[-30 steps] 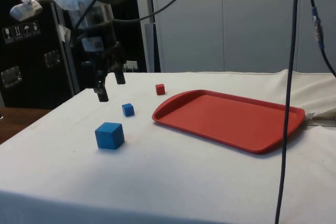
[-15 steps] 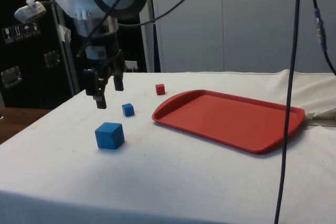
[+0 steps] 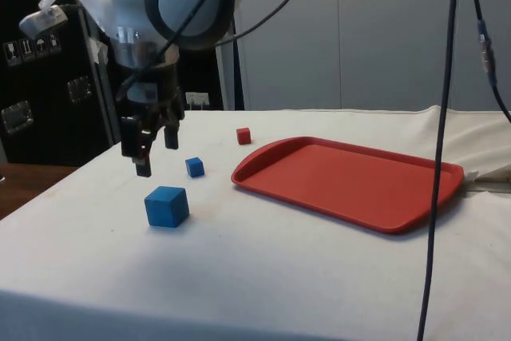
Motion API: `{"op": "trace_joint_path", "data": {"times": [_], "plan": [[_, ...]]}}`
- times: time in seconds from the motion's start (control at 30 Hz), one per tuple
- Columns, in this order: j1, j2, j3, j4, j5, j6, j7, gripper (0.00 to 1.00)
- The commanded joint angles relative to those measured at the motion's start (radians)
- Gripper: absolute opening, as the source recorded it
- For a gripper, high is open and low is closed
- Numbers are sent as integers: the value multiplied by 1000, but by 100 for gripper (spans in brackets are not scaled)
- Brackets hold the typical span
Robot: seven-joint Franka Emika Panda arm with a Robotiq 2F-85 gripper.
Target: Pick up the largest block and place it onto the tray.
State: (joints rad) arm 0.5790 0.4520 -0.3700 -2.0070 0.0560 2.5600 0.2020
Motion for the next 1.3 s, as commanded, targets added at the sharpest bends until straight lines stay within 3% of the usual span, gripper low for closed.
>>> {"op": "trace_joint_path", "data": {"times": [0.0, 0.2, 0.23, 0.27, 0.3, 0.57, 0.83, 0.87, 0.93, 1.13, 1.17, 1.2, 1.27], "plan": [[-11, 9, 15, 8, 20, 18, -15, 100], [-16, 43, 24, 31, 68, 53, -50, 100], [-1, 42, 4, 29, 48, 42, -34, 100], [-15, 47, 24, 33, 75, 56, -55, 100], [-12, 48, 19, 34, 77, 56, -58, 100], [-1, 53, 5, 36, 68, 52, -49, 100], [-9, 70, 16, 36, 81, 59, -55, 100], [-1, 61, 5, 36, 68, 50, -49, 100], [-13, 85, 22, 37, 92, 64, -60, 100], [-18, 118, 28, 41, 115, 71, -70, 100], [-2, 115, 8, 41, 95, 63, -53, 100], [-18, 123, 28, 42, 120, 72, -74, 100], [-19, 138, 28, 44, 138, 75, -87, 100]]}}
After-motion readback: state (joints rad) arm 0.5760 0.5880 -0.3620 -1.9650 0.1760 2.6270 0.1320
